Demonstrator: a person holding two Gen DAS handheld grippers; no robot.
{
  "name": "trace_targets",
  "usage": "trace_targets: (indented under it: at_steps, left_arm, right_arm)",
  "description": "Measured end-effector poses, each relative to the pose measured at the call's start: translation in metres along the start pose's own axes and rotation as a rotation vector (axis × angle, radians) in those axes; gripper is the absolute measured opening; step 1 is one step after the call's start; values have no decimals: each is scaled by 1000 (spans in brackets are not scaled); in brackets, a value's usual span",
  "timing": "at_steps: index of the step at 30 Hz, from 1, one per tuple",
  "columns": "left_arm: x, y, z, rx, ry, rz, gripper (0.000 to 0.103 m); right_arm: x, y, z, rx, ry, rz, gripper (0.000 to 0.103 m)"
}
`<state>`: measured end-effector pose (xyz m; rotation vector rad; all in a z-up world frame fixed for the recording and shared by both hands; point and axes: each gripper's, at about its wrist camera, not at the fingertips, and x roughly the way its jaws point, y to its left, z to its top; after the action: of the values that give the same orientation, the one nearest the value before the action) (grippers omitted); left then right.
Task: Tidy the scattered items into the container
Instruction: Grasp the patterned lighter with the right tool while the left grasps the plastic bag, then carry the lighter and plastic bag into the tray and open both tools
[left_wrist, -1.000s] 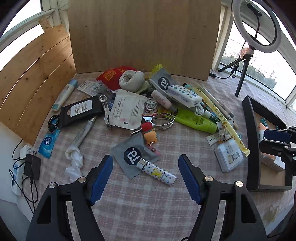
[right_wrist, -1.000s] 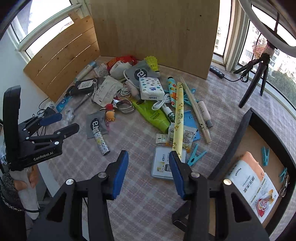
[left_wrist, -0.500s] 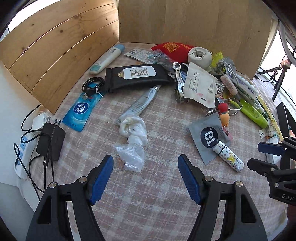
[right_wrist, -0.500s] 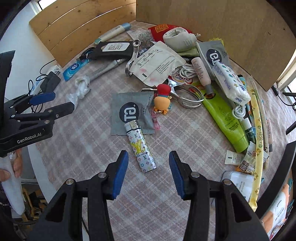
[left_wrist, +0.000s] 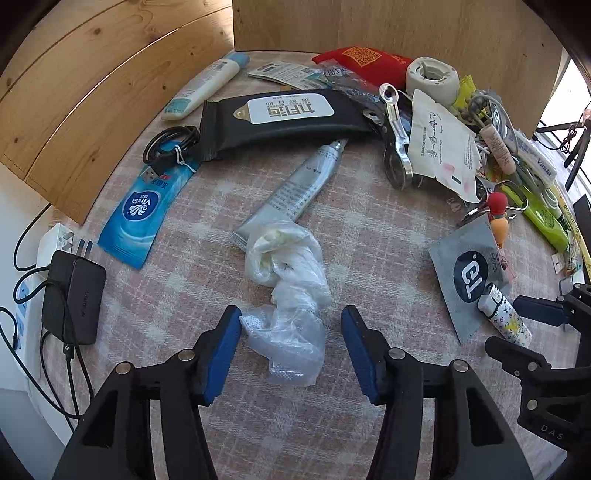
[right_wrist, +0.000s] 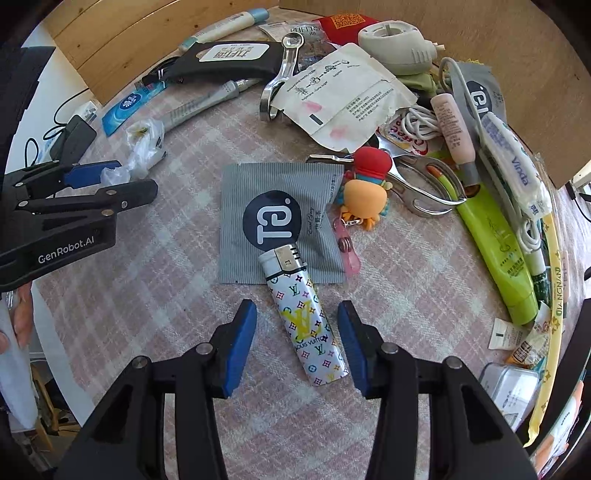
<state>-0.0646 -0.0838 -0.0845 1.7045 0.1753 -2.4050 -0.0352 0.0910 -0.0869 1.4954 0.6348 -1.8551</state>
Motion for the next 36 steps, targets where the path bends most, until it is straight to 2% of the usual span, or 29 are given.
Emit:
trace_targets:
  at_steps: [2,5,11,16,19,26,36]
  left_arm:
    - [0,3,0,-18,-12,-13,34]
    - [0,9,0,-39,-22,-28,25]
    - [-8,13,-8,-87,-36,-64,24]
    - [-28,-1,-17,-62,-69,-62,24]
    - [-42,-16,-21,-52,-84,-87,23]
    - [-83,-78,-13,43,-136,-149,24]
    - [-121,-241,-12,278,-182,-282,24]
  right_arm:
    - [-1,-1,1,10,4,-1,43]
    - [-3,-6,1,25,15,-16,29]
    - [-10,-24,-8,79,30,36,23]
    - [-23,-43,-24,117,24,72,23]
    - [-35,-56,-34,146,8,92,23]
    - [-91,-112,-76,244,-65,103,23]
    - [-152,-222,-144,450,-178,-28,23]
